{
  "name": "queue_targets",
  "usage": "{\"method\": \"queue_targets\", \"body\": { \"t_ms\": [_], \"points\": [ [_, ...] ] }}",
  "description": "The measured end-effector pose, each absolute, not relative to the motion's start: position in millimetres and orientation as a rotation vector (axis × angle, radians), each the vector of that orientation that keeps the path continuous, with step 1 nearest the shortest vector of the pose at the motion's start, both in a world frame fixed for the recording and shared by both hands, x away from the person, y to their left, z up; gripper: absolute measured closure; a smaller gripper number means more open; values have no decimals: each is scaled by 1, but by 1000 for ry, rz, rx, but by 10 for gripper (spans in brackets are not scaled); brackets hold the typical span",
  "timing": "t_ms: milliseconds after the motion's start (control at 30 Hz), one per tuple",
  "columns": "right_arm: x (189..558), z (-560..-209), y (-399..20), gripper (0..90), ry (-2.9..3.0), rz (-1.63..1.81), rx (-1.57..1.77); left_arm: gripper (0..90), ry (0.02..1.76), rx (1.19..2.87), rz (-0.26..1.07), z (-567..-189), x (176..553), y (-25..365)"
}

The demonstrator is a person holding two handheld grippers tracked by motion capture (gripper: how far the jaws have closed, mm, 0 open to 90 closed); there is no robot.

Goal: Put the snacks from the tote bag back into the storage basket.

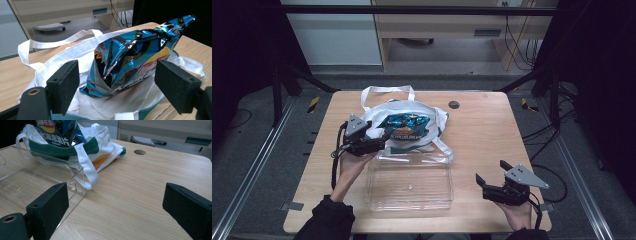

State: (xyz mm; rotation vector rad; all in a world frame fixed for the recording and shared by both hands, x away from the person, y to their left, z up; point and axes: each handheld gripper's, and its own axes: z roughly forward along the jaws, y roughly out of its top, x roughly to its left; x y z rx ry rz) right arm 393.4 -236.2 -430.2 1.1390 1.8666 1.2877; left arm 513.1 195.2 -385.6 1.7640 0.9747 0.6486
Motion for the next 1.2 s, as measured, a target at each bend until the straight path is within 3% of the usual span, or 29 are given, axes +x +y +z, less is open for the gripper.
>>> {"method": "queue_targets", "body": {
  "t_ms": [233,667,1200],
  "points": [
    [394,-431,-236,70,1871,1290,1142,217,972,1771,650,-390,519,193],
    [396,-431,-237,70,1876,1283,1147,356,987,1792,629,-395,529,189],
    [397,-431,-236,70,1877,1283,1153,794,990,1825,612,-397,530,184]
  ]
}}
